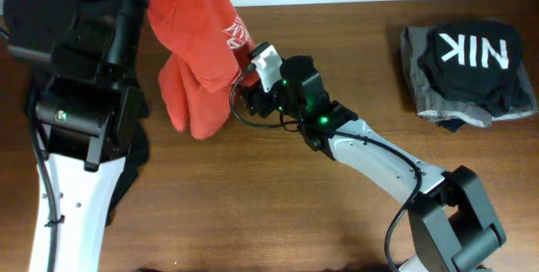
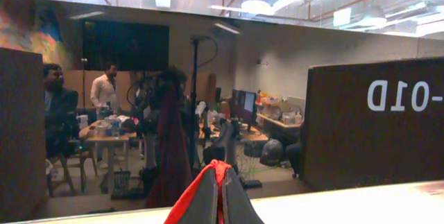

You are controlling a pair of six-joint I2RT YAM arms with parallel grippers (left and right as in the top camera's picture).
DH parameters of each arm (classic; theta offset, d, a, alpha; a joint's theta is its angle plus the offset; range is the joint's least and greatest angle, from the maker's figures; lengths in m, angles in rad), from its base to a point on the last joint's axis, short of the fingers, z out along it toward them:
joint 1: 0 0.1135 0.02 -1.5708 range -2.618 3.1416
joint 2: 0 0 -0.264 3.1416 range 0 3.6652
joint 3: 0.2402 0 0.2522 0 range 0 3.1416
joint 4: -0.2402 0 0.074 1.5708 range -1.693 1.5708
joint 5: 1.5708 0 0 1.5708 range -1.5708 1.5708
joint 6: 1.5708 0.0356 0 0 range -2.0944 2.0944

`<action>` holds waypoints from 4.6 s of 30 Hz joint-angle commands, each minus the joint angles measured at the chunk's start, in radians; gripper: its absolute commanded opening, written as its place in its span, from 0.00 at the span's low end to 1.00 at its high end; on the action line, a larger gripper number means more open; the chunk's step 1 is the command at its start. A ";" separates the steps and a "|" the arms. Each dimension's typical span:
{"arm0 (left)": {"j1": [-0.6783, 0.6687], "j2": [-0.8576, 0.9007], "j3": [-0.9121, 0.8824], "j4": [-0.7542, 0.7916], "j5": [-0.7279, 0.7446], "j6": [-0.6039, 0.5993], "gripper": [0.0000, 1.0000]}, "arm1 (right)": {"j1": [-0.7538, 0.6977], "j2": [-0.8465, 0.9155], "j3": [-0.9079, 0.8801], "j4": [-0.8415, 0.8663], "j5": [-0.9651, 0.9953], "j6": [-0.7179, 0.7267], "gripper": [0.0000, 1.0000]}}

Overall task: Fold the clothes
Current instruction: 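Grasp the hanging orange shirt edge with the right gripper, then spread the shirt with both grippers and lay it flat on the table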

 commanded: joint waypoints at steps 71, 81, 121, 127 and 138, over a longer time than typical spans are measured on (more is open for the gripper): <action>0.039 -0.038 0.020 -0.217 -0.162 -0.002 0.01 | -0.123 -0.119 0.133 -0.244 0.116 0.051 0.04; 0.128 -0.040 0.020 -0.249 -0.162 -0.002 0.01 | -0.237 -0.222 0.581 -0.901 0.112 -0.070 0.04; 0.129 -0.214 0.020 -0.436 -0.192 0.102 0.01 | -0.255 -0.073 1.257 -1.501 0.124 -0.149 0.04; 0.129 -0.067 0.020 -0.411 -0.191 0.105 0.01 | -0.345 0.050 1.257 -1.442 0.124 -0.148 0.04; 0.119 0.134 0.020 -0.411 -0.152 0.105 0.01 | -0.528 0.318 1.257 -1.397 -0.035 -0.148 0.04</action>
